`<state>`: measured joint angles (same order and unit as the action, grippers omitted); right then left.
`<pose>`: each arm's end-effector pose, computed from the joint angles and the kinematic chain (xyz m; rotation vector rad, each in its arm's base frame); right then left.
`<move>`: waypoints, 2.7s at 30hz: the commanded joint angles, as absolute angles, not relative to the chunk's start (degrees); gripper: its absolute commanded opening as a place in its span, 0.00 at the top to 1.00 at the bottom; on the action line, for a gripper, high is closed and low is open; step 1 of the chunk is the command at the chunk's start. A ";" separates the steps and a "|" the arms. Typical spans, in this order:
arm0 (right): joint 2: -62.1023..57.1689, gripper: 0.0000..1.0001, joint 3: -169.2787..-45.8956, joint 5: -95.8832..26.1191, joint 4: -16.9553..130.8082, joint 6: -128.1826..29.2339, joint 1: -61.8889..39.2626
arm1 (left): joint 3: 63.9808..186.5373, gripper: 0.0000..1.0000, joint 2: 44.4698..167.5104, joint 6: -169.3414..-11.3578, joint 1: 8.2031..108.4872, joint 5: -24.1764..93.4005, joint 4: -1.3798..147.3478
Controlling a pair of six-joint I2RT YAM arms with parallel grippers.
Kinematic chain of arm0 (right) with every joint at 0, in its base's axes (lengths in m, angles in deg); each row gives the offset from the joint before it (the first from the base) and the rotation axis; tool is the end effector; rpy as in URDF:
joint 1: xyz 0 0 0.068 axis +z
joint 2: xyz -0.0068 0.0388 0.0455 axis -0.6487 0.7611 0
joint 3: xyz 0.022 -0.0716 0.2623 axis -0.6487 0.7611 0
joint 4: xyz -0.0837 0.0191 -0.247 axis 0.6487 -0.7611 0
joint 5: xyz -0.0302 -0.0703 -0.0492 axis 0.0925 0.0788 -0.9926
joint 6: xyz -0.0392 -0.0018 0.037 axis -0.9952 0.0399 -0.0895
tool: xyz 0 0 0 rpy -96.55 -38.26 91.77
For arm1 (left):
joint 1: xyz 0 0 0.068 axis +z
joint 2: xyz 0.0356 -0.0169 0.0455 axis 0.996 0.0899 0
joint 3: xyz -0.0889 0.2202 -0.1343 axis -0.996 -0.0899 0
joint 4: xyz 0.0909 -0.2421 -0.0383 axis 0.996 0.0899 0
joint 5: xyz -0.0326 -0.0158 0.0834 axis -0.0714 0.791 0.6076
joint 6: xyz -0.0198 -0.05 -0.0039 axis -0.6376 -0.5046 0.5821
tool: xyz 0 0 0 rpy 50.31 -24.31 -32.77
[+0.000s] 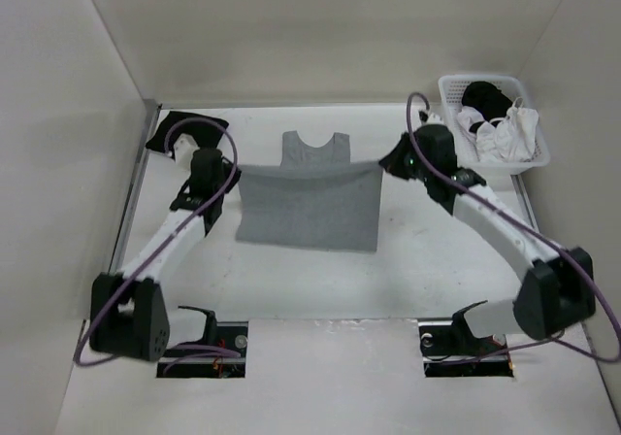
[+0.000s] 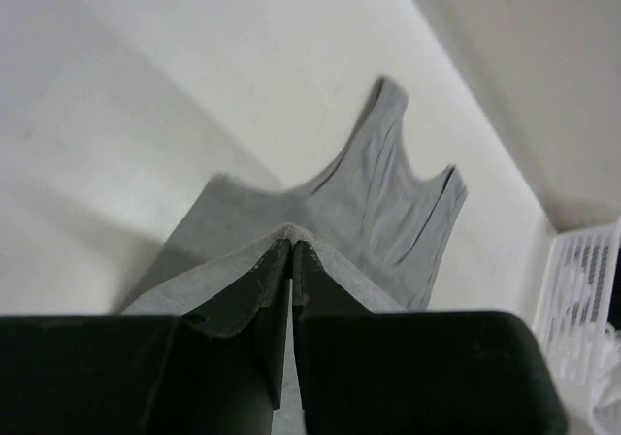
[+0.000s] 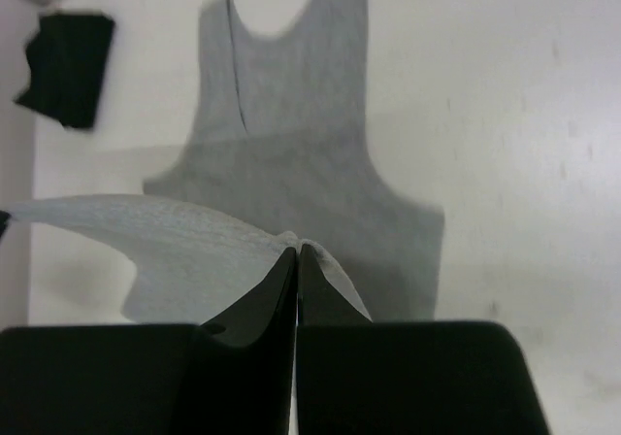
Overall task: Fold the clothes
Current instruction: Fold the tank top
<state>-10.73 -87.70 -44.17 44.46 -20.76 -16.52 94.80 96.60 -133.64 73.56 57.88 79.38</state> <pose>0.2643 0.1162 0.2961 0.2353 2.1399 0.5878 0.2528 -0.0410 0.2567 -0.9208 1.8662 -0.4436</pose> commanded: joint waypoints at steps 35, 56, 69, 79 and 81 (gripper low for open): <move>-10.16 0.66 -57.80 -43.31 74.83 -13.23 -13.77 | 74.27 0.57 107.75 -136.95 78.21 42.52 48.99; -1.46 0.49 -58.23 -40.94 78.61 -7.60 -16.05 | 74.89 0.96 114.43 -138.53 80.23 43.67 45.91; 3.47 0.89 -59.55 -37.51 82.65 -4.35 -17.46 | 74.36 1.00 112.33 -138.62 79.97 43.14 44.85; -26.72 0.96 -61.65 -43.47 64.51 -10.75 -13.51 | 75.84 1.00 80.03 -137.84 79.88 42.79 62.13; -35.95 0.96 -64.81 -46.72 55.28 -13.04 -10.71 | 78.65 1.00 70.10 -137.40 79.62 42.78 69.95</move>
